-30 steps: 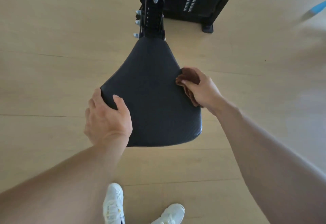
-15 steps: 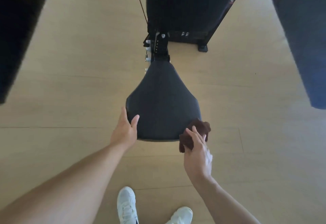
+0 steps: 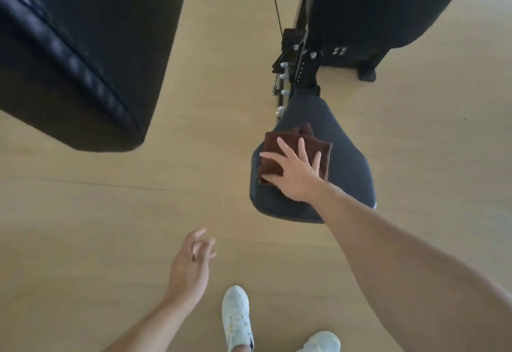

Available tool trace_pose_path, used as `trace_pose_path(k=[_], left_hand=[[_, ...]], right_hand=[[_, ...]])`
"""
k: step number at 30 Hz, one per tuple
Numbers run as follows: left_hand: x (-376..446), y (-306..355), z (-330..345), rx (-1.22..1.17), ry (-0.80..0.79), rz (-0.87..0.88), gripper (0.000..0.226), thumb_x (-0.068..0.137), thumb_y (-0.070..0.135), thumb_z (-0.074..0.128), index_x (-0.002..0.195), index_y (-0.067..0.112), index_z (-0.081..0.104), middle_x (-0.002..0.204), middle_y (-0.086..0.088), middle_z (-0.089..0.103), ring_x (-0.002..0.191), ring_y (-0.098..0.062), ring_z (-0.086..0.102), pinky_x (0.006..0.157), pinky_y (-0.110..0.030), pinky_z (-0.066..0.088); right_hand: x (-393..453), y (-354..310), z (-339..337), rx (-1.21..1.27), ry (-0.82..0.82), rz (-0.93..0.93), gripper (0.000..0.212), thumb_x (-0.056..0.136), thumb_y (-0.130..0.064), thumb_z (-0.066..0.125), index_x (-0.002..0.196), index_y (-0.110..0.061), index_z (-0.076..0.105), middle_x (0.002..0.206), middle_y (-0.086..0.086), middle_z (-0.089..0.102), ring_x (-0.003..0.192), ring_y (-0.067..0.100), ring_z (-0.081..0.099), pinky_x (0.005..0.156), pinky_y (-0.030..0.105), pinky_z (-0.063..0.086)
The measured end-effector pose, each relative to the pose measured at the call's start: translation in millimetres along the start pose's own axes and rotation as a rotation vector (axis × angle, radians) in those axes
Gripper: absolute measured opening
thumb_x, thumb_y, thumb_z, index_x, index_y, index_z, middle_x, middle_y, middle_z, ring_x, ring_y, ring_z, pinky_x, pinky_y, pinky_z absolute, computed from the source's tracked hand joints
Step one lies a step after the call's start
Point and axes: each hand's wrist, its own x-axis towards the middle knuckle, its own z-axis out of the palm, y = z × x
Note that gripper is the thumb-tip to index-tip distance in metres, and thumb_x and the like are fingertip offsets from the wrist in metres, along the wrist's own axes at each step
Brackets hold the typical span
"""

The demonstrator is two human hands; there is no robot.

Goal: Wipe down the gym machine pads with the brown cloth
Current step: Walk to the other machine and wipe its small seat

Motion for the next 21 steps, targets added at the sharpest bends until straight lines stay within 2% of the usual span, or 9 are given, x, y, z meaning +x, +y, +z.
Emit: trace_pose_path(k=[5,8,10,11,12,14,16,18,21], left_hand=[[-29,0,22,-0.099,-0.081,-0.004,0.030,0.088,0.048,0.050,0.113,0.035,0.061,0.095,0.017,0.076,0.085,-0.006,0.075,0.084,-0.035,0.055],[-69,-11,38,-0.087,-0.140,-0.127,0.028,0.092,0.050,0.054,0.111,0.033,0.066,0.094,0.010,0.079,0.082,-0.005,0.075,0.086,-0.035,0.056],[-101,-7,47,-0.146,-0.151,-0.260,0.029,0.098,0.040,0.057,0.117,0.021,0.068,0.093,0.005,0.079,0.081,-0.013,0.076,0.082,-0.033,0.055],[-116,1,48,-0.214,-0.161,-0.338,0.028,0.101,0.031,0.056,0.121,0.015,0.066,0.098,0.002,0.077,0.084,-0.018,0.075,0.082,-0.034,0.053],[-130,14,48,-0.291,-0.182,-0.414,0.029,0.102,0.025,0.054,0.126,0.012,0.063,0.108,-0.002,0.075,0.090,-0.022,0.073,0.085,-0.037,0.053],[-154,48,44,-0.460,-0.215,-0.520,0.035,0.104,0.026,0.049,0.136,0.014,0.055,0.130,-0.006,0.065,0.108,-0.030,0.065,0.101,-0.050,0.046],[-173,86,34,-0.588,-0.224,-0.574,0.028,0.103,0.034,0.048,0.126,0.022,0.060,0.129,-0.005,0.064,0.115,-0.030,0.059,0.107,-0.057,0.043],[-185,119,24,-0.659,-0.224,-0.604,0.029,0.097,0.045,0.057,0.106,0.021,0.070,0.110,-0.005,0.075,0.107,-0.028,0.065,0.103,-0.060,0.047],[-205,160,7,-0.631,-0.438,-0.582,0.046,0.088,0.060,0.062,0.105,0.019,0.075,0.103,-0.008,0.074,0.094,-0.029,0.068,0.080,-0.051,0.060]], right_hand=[[-4,10,30,-0.166,0.235,-0.211,0.039,0.099,-0.050,0.052,0.138,-0.046,0.051,0.167,-0.018,0.023,0.158,0.026,0.002,0.126,0.056,-0.002],[-36,18,28,-0.022,0.159,-0.311,0.034,0.093,-0.038,0.067,0.127,-0.041,0.063,0.159,-0.019,0.040,0.157,0.018,0.014,0.127,0.050,0.006],[-68,5,23,0.189,0.026,-0.186,0.032,0.093,-0.033,0.069,0.124,-0.041,0.067,0.156,-0.012,0.047,0.152,0.013,0.026,0.127,0.043,0.012],[-88,-5,18,0.350,-0.061,-0.071,0.029,0.095,-0.034,0.067,0.122,-0.046,0.067,0.151,-0.007,0.053,0.142,0.010,0.040,0.121,0.036,0.025],[-109,-15,12,0.547,-0.127,0.041,0.023,0.098,-0.035,0.064,0.115,-0.049,0.069,0.136,-0.002,0.064,0.119,0.007,0.056,0.102,0.032,0.043],[-156,-30,1,0.875,-0.118,0.228,0.020,0.102,-0.032,0.057,0.103,-0.046,0.071,0.101,0.004,0.074,0.079,0.014,0.064,0.071,0.036,0.052],[-207,-41,-13,1.084,-0.030,0.387,0.020,0.104,-0.029,0.055,0.106,-0.038,0.073,0.105,0.007,0.078,0.088,0.019,0.070,0.081,0.037,0.055],[-256,-49,-30,1.324,0.022,0.467,0.021,0.106,-0.023,0.052,0.115,-0.022,0.072,0.104,0.011,0.079,0.091,0.020,0.076,0.080,0.031,0.058],[-321,-61,-60,1.657,0.036,0.452,0.027,0.104,-0.009,0.046,0.119,-0.004,0.068,0.103,0.024,0.077,0.086,0.033,0.077,0.077,0.043,0.060]])
